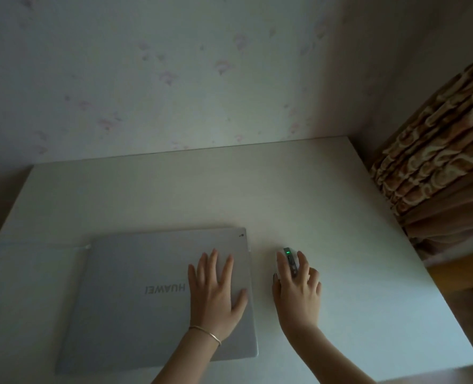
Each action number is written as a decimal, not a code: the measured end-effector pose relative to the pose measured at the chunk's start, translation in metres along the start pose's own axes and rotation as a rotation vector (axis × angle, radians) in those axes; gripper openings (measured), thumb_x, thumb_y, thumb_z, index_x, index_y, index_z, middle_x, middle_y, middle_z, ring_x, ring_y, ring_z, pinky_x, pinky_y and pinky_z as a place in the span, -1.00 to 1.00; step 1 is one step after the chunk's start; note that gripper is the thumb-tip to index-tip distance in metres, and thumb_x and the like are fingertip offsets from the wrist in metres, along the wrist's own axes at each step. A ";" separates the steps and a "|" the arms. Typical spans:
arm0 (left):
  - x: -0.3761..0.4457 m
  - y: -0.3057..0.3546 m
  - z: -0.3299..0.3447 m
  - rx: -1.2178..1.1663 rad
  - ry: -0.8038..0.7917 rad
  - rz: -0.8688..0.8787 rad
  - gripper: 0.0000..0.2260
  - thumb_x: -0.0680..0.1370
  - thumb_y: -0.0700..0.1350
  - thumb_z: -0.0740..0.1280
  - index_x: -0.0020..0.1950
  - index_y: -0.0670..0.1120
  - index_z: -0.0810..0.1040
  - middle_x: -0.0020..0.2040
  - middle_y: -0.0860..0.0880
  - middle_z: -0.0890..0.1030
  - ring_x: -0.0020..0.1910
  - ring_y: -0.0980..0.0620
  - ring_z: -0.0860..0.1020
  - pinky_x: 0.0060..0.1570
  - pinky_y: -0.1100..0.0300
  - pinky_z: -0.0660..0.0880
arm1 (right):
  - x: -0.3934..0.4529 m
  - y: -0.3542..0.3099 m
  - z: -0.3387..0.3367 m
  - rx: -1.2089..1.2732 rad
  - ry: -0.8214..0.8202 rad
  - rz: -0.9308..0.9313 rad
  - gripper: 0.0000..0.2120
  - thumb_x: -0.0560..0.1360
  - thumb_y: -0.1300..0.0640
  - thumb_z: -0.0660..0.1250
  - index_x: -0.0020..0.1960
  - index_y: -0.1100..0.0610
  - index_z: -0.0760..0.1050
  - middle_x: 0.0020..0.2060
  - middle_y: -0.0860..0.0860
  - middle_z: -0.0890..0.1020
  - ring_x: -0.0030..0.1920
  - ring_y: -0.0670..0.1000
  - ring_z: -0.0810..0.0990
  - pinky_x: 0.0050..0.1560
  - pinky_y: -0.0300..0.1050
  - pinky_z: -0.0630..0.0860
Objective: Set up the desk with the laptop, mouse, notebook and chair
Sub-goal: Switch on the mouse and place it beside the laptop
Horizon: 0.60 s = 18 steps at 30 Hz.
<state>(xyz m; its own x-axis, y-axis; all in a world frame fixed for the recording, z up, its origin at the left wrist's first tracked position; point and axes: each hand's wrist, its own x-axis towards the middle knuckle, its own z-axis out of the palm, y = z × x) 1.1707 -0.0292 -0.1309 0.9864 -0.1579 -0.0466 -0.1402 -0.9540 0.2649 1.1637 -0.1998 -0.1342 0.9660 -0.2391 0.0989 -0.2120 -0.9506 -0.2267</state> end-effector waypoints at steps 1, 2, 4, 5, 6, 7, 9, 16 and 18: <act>0.000 0.000 0.001 0.000 0.002 0.001 -0.38 0.41 0.22 0.24 0.40 -0.05 0.38 0.42 -0.24 0.32 0.38 -0.33 0.25 0.34 -0.31 0.12 | -0.001 0.001 0.002 -0.004 -0.001 0.001 -0.45 0.33 0.14 0.45 0.30 0.03 0.42 0.27 0.23 0.43 -0.02 0.29 0.44 -0.12 0.15 0.50; 0.000 -0.001 0.001 0.001 0.005 0.002 -0.38 0.41 0.21 0.24 0.40 -0.05 0.38 0.42 -0.24 0.32 0.38 -0.33 0.25 0.34 -0.31 0.11 | -0.001 0.001 0.003 -0.009 -0.002 0.000 -0.45 0.34 0.14 0.44 0.31 0.03 0.41 0.28 0.22 0.43 -0.02 0.29 0.44 -0.12 0.15 0.50; 0.000 -0.001 0.001 0.005 0.008 0.003 -0.38 0.41 0.21 0.23 0.40 -0.05 0.38 0.42 -0.24 0.33 0.38 -0.33 0.26 0.33 -0.31 0.12 | 0.000 0.001 0.001 -0.010 -0.011 -0.011 -0.46 0.36 0.11 0.43 0.32 0.03 0.40 0.29 0.21 0.42 0.00 0.29 0.44 -0.10 0.15 0.50; 0.000 -0.001 0.001 0.007 0.007 0.002 -0.38 0.41 0.22 0.23 0.40 -0.06 0.39 0.41 -0.24 0.33 0.37 -0.33 0.27 0.33 -0.31 0.13 | 0.000 0.001 0.000 -0.014 -0.010 -0.018 -0.46 0.37 0.09 0.42 0.33 0.03 0.39 0.29 0.21 0.42 0.02 0.29 0.44 -0.09 0.15 0.50; 0.000 0.000 0.000 0.007 0.007 -0.001 -0.38 0.41 0.22 0.22 0.39 -0.06 0.39 0.41 -0.24 0.34 0.37 -0.33 0.27 0.32 -0.32 0.14 | -0.001 0.001 -0.003 -0.026 -0.009 -0.026 -0.47 0.38 0.06 0.41 0.33 0.03 0.39 0.29 0.21 0.43 0.04 0.29 0.44 -0.08 0.15 0.49; 0.000 0.001 -0.001 0.005 0.008 -0.006 -0.38 0.41 0.22 0.21 0.39 -0.07 0.40 0.41 -0.25 0.34 0.37 -0.33 0.28 0.32 -0.32 0.16 | -0.001 0.002 -0.006 -0.033 -0.005 -0.033 -0.47 0.38 0.03 0.40 0.33 0.03 0.39 0.29 0.21 0.43 0.06 0.29 0.44 -0.07 0.15 0.49; 0.000 0.005 -0.007 0.004 0.014 -0.005 -0.38 0.40 0.22 0.20 0.39 -0.08 0.40 0.40 -0.26 0.34 0.36 -0.34 0.29 0.31 -0.33 0.18 | 0.000 0.005 -0.015 -0.031 0.005 -0.027 -0.46 0.37 -0.02 0.41 0.33 0.02 0.40 0.28 0.21 0.44 0.10 0.30 0.45 -0.04 0.16 0.49; 0.015 0.053 -0.050 -0.037 0.104 0.102 -0.39 0.40 0.18 0.20 0.38 -0.08 0.39 0.38 -0.25 0.36 0.34 -0.32 0.31 0.29 -0.33 0.23 | 0.010 0.039 -0.076 -0.020 0.103 0.027 -0.46 0.39 -0.10 0.38 0.33 0.01 0.41 0.26 0.20 0.48 0.18 0.27 0.47 0.05 0.16 0.47; 0.020 0.078 -0.067 -0.059 0.140 0.157 -0.41 0.39 0.16 0.20 0.38 -0.08 0.39 0.38 -0.24 0.36 0.34 -0.31 0.31 0.28 -0.31 0.25 | 0.009 0.054 -0.099 -0.011 0.144 0.069 -0.47 0.41 -0.10 0.37 0.33 0.02 0.41 0.26 0.19 0.48 0.18 0.25 0.47 0.08 0.16 0.45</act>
<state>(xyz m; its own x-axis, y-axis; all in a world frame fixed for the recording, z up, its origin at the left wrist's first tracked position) 1.1848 -0.0898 -0.0469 0.9558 -0.2624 0.1326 -0.2916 -0.9033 0.3146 1.1465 -0.2731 -0.0496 0.9178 -0.3293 0.2217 -0.2797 -0.9328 -0.2274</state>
